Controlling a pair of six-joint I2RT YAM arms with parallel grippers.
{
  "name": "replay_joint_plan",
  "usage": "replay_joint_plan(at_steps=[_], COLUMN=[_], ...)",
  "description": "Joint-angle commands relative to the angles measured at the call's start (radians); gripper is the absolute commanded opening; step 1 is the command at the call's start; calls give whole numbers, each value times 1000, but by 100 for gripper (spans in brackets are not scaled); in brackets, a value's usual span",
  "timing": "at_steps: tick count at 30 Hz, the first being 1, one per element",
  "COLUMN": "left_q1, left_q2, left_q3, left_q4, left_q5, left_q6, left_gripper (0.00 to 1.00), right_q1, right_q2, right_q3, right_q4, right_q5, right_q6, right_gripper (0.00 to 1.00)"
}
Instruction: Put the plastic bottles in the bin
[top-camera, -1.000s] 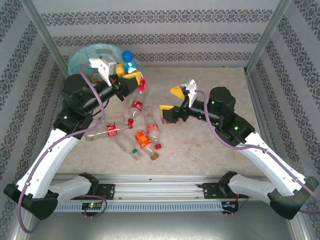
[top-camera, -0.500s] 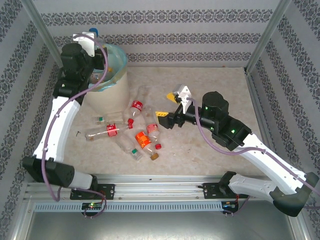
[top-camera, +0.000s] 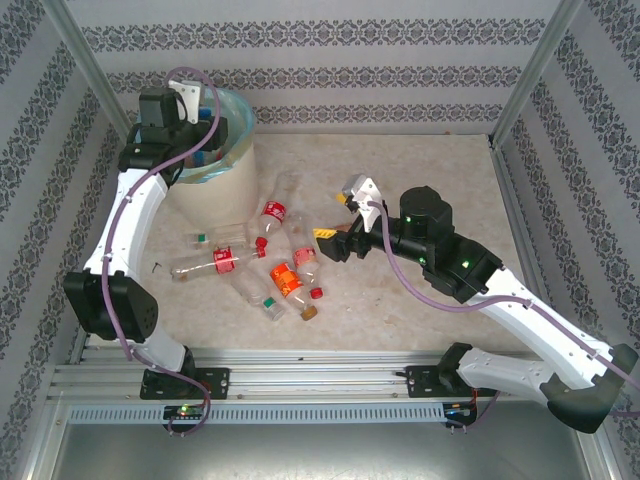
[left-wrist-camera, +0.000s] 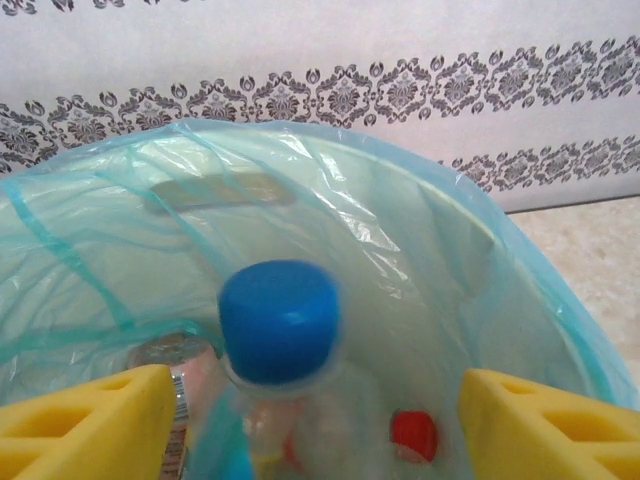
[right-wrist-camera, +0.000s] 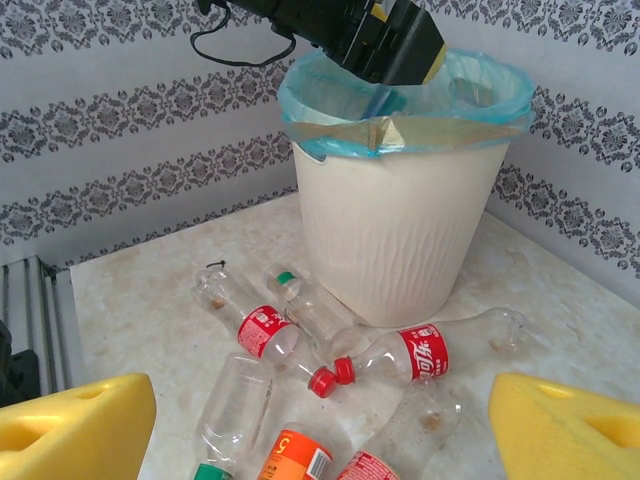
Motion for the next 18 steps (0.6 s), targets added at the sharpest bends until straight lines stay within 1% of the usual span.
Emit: replay_joint_plan(at_steps=[1,8,12,18], left_q1=[10,15,17,24], left_q2=[-12,-9,3,6], left_q3=[30,25,25,21], left_q4=[-21,-24,-40,-50], left_q5=[15,3,-4,-11], left_q6=[-1,15,13,0], left_gripper=[76,74,72,70], right_q1=[11,19,24,25], right_q2=[7,32,36,39], right_q3=[0,11,15,15], right_q4=[3,2,-2,-2], right_q5=[16,15,20,28], right_q6=[-20,-26,-32,-33], right_gripper=[87,87,87,87])
